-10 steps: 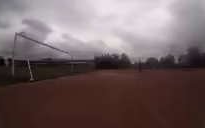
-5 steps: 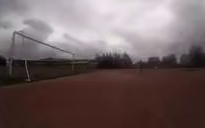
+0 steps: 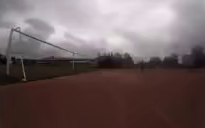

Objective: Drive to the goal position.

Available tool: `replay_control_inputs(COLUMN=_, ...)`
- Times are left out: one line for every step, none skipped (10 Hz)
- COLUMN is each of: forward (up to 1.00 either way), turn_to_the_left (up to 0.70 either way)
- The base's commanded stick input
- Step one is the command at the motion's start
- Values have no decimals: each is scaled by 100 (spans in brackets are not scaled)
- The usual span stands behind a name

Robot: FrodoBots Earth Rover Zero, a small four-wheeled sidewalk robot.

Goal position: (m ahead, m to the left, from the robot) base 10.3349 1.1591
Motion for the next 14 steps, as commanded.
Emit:
replay_control_inputs(forward=70, turn_to_the_left=0)
replay_control_inputs(forward=70, turn_to_the_left=-2)
replay_control_inputs(forward=70, turn_to_the_left=-18)
replay_control_inputs(forward=70, turn_to_the_left=-34)
replay_control_inputs(forward=70, turn_to_the_left=-35)
replay_control_inputs(forward=70, turn_to_the_left=-35)
replay_control_inputs(forward=70, turn_to_the_left=-35)
replay_control_inputs(forward=70, turn_to_the_left=-35)
replay_control_inputs(forward=70, turn_to_the_left=-35)
replay_control_inputs(forward=70, turn_to_the_left=-35)
replay_control_inputs(forward=70, turn_to_the_left=-28)
replay_control_inputs(forward=70, turn_to_the_left=-13)
replay_control_inputs(forward=70, turn_to_the_left=0)
replay_control_inputs(forward=70, turn_to_the_left=0)
